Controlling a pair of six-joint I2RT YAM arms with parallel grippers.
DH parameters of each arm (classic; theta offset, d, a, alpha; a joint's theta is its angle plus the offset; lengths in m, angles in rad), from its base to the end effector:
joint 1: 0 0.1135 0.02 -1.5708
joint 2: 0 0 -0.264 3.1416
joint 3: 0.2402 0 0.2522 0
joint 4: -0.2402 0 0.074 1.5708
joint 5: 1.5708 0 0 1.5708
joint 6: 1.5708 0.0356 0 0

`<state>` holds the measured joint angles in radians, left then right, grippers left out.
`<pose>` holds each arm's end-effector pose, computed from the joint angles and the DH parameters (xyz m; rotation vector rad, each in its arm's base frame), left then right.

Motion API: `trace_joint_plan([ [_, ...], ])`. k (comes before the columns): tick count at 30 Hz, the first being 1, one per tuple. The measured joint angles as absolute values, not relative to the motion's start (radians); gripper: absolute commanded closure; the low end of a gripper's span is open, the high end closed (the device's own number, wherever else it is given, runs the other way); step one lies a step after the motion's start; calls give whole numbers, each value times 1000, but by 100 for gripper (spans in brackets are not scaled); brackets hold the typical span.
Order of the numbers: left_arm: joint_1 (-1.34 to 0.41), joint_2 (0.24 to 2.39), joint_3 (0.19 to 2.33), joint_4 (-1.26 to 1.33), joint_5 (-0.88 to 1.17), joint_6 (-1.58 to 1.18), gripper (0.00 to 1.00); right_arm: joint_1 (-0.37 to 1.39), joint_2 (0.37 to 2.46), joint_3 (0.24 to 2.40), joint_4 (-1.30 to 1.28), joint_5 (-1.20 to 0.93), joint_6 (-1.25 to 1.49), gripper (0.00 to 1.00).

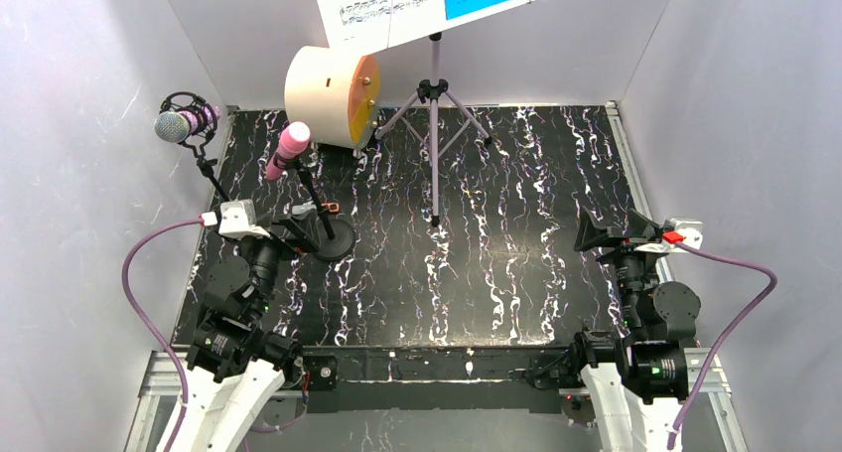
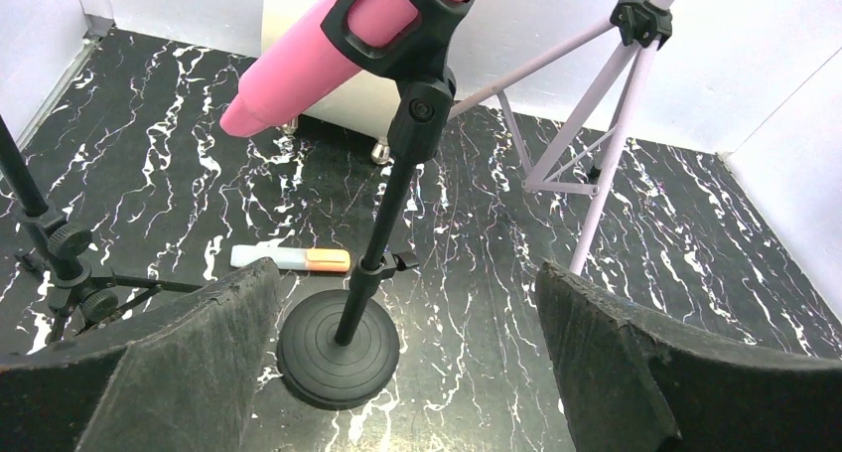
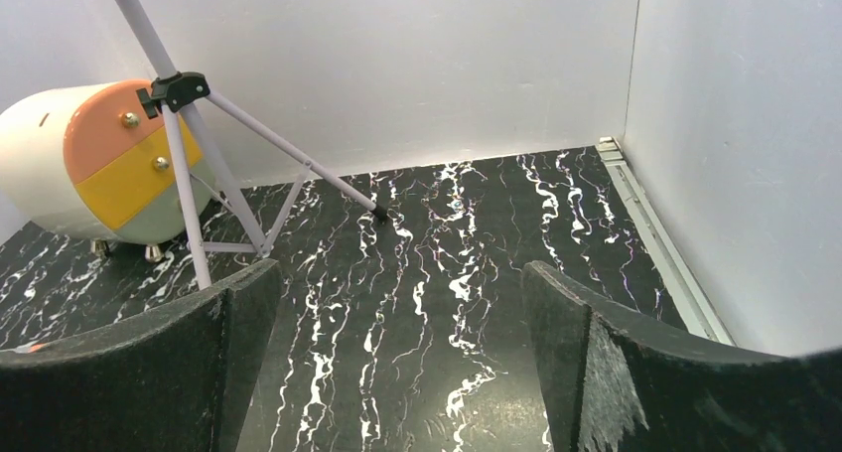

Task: Pack up the instrument practice props
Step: Move the microphone stand with the microphone to the center of the board.

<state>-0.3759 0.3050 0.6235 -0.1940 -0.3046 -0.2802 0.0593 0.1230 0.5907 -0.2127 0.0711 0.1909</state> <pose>0.0869 -0.0228 0.3399 -0.1810 1.4485 -0.3160 0.0556 0.0008 0.3375 0.1471 1.3101 0.1662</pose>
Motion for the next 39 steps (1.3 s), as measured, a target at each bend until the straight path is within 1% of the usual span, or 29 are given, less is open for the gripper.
trace_joint_plan([
  [8, -376, 324, 623, -187, -299, -268, 2, 59, 121, 591, -213, 70, 187, 1],
  [12, -376, 348, 607, -172, -329, -264, 2, 59, 112, 590, -213, 70, 187, 1],
  [26, -376, 527, 623, -162, -371, -253, 2, 59, 86, 581, -208, 51, 183, 1],
  [28, -376, 559, 629, -141, -377, -256, 3, 59, 86, 574, -208, 37, 183, 1],
  [33, -376, 637, 631, -41, -386, -265, 12, 59, 86, 573, -207, 20, 181, 1],
  [39, -376, 747, 638, 77, -385, -224, 15, 59, 78, 573, -207, 16, 180, 1],
])
